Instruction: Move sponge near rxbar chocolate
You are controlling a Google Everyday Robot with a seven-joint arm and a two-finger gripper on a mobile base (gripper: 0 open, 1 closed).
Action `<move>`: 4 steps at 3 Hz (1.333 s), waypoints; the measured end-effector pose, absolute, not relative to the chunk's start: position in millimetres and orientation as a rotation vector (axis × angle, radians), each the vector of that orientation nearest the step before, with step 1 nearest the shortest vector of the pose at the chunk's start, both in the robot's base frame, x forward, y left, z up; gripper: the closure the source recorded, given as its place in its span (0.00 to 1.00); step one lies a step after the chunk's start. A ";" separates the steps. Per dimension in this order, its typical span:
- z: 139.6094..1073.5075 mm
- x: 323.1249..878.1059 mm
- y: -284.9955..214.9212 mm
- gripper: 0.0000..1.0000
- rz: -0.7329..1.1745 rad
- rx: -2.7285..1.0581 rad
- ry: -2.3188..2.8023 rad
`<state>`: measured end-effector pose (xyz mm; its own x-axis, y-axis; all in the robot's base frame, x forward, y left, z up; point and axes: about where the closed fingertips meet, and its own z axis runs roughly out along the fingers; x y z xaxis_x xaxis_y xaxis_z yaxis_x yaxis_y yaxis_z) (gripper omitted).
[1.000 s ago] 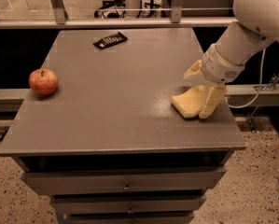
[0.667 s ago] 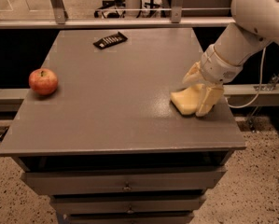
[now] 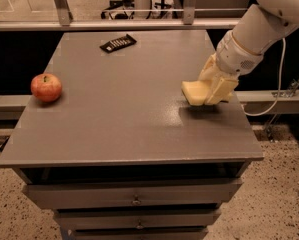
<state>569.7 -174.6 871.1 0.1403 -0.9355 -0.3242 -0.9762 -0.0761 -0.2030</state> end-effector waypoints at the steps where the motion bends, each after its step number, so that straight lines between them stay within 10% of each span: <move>1: 875.2 572.0 -174.0 1.00 0.149 -2.048 1.841; 4: 872.9 614.3 -168.3 1.00 0.084 -1.930 1.884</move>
Offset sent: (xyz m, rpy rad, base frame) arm 0.0023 0.0006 0.0040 0.0039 -0.0049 -0.0069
